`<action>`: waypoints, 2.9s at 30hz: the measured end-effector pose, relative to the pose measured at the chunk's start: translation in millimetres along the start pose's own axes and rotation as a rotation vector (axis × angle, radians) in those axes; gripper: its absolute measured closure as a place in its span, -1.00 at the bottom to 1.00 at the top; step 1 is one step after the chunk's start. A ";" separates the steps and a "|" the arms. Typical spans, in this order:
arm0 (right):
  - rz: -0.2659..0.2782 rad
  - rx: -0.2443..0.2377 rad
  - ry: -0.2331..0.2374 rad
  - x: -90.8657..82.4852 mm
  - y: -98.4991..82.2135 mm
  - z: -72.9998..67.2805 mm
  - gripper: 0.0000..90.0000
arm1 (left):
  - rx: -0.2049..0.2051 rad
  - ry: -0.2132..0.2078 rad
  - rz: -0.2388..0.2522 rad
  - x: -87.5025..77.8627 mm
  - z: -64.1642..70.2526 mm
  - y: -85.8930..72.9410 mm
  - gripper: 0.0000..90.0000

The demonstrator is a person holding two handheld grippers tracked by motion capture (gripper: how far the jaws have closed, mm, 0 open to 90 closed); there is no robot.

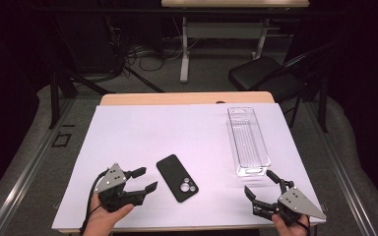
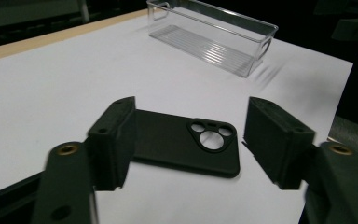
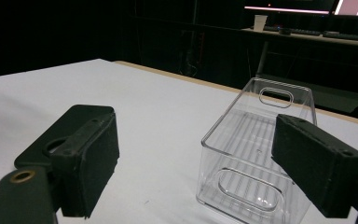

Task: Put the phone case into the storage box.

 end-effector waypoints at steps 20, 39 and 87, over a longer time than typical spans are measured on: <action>0.004 0.000 0.021 -0.5 1.2 -4.5 -0.68 | -0.061 -0.075 -0.153 81.8 30.5 28.5 0.51; -0.013 0.002 0.027 1.3 -2.8 -4.9 -0.68 | -0.075 0.039 -0.294 122.3 31.5 9.9 0.76; -0.022 0.005 0.022 2.9 -6.1 -4.1 -0.68 | -0.051 0.087 -0.518 163.8 44.0 -45.2 1.00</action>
Point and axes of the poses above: each handheld gripper's, and its own axes: x roughly forward along the jaws, y roughly out of its top, z roughly to its right, the point moved 9 cm from there along x, roughly forward along the jaws, and after that the axes turned 4 degrees about z, right-handed, at the moved point
